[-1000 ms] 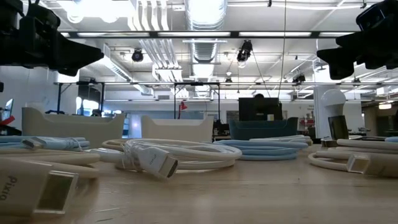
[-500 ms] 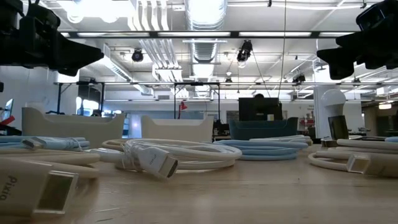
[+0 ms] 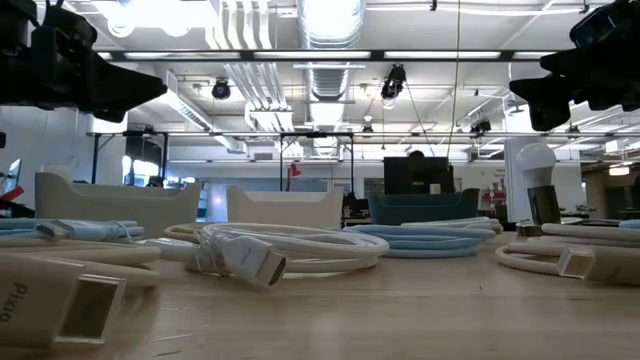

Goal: Pick & Place USB Port
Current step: Put the middle blue charger cable into the blue bin

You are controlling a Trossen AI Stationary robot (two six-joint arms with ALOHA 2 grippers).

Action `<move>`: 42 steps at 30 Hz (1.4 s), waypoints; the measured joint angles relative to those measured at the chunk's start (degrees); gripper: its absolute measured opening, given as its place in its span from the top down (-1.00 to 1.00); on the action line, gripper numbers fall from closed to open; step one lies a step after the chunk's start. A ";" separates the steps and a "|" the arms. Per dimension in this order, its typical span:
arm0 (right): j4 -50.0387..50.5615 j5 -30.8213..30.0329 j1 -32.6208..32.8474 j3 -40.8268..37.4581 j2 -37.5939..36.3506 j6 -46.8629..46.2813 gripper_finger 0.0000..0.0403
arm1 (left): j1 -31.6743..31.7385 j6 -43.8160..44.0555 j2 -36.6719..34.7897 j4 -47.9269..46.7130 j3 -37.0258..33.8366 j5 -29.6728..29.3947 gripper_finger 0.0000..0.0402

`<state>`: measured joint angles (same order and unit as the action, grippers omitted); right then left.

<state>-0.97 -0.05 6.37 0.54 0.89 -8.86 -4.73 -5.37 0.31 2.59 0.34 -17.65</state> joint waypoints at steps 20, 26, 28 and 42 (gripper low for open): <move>-6.60 -0.11 -0.06 0.02 0.02 2.28 -0.11 | 0.00 0.08 -0.01 2.25 0.00 -0.42 0.40; -12.31 -0.11 -0.04 0.02 -0.01 2.39 -0.11 | 0.00 -0.32 0.05 2.53 0.00 -0.34 0.40; -12.74 -0.11 -0.04 0.02 -0.01 4.21 -0.11 | 0.00 -0.32 0.05 2.87 0.00 -0.23 0.40; -19.78 -9.11 -0.04 0.02 5.12 3.69 -0.11 | 0.00 0.02 0.40 13.17 0.00 0.04 0.40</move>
<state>-20.75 -9.17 6.33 0.56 6.01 -5.17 -4.73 -5.35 0.70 15.76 0.34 -17.61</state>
